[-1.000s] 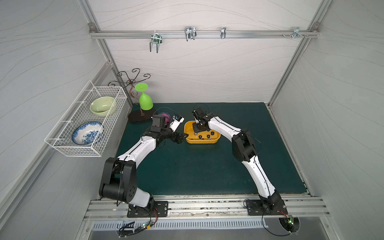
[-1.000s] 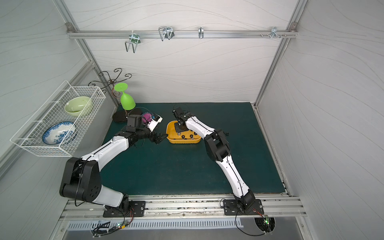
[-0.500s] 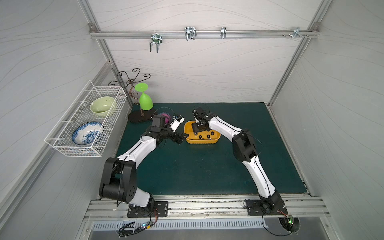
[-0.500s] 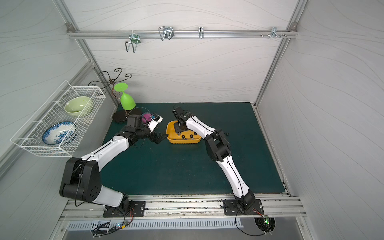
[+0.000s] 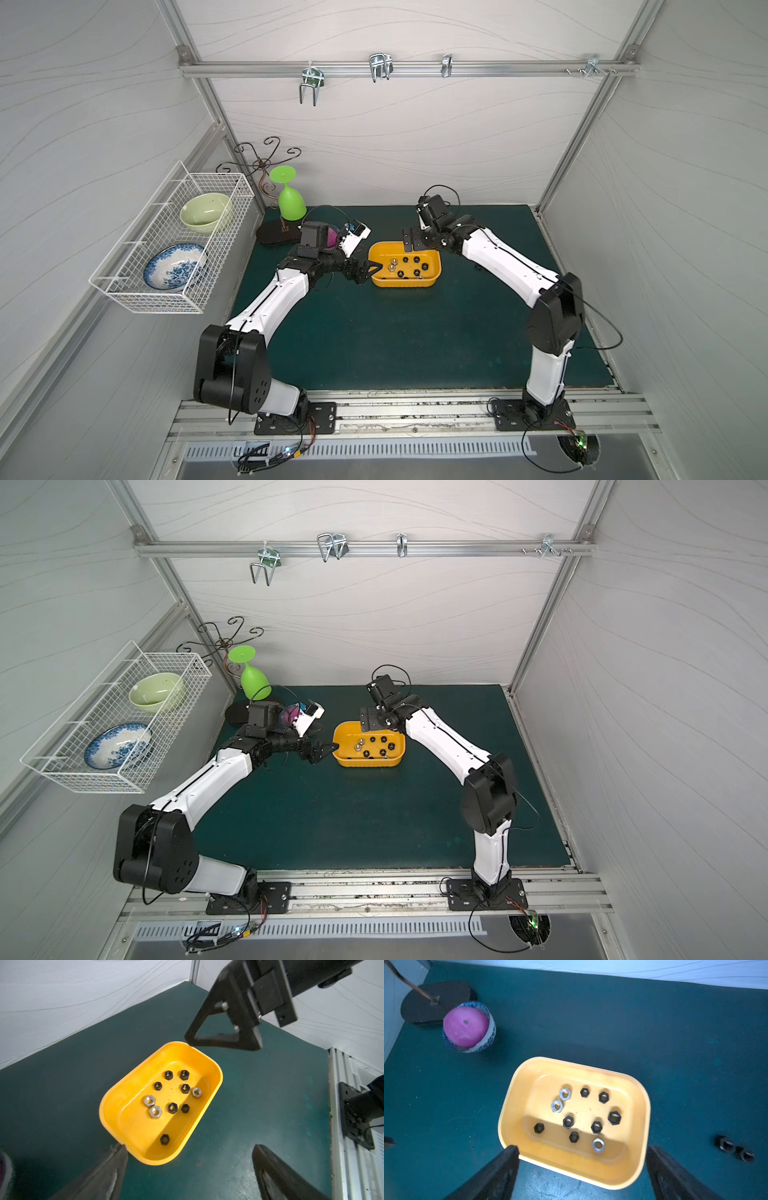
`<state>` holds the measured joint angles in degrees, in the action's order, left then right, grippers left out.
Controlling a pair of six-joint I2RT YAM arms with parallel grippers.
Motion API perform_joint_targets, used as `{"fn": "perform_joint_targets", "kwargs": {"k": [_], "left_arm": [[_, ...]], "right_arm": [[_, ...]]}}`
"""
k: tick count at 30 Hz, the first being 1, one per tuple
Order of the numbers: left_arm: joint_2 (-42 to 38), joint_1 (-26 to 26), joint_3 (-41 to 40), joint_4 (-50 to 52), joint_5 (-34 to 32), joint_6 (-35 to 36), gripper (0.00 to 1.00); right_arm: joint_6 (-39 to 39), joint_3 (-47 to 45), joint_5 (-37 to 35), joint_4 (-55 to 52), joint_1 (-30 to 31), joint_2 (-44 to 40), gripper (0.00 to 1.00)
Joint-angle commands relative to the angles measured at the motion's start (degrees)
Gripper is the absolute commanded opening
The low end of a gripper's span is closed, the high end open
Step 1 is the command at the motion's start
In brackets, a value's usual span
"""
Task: Put the nuts on the desktop into the storage box
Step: Place the nut in the storage box, then pick up the nut from the center of the board.
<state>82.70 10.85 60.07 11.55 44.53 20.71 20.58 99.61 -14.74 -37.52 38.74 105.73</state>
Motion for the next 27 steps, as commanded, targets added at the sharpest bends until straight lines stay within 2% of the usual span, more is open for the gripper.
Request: {"fn": "perform_joint_targets", "kwargs": {"k": [1,6,15,19,21,24,27], "left_arm": [[0.7,2.9,3.0,-3.1,3.8,-2.1,0.98],[3.2,6.9,6.5,-4.0,2.9,-5.8,0.98],[11.5,15.0,13.7,-5.6,1.3,-11.1,0.98],[14.1,18.6,15.3,-5.0,1.0,-11.0,0.98],[15.2,20.3,16.5,-2.8,1.2,-8.7,0.98],[17.4,23.7,19.3,1.5,-4.2,-5.7,0.98],[19.4,26.1,21.1,3.2,-4.8,-5.1,0.98]], "right_arm": [[-0.3,-6.3,-6.6,-0.4,-1.2,-4.8,0.99],[0.3,-13.3,-12.0,-1.5,-3.0,-10.9,0.99],[4.9,-26.4,-9.6,2.2,-10.3,-19.1,0.99],[5.9,-29.2,-6.7,2.4,-14.0,-18.9,0.99],[5.8,-30.4,-4.8,3.1,-15.9,-18.3,0.99],[5.3,-31.1,-2.3,3.7,-18.4,-16.0,0.99],[5.5,-31.2,-0.9,4.1,-20.8,-13.3,0.98]]}}
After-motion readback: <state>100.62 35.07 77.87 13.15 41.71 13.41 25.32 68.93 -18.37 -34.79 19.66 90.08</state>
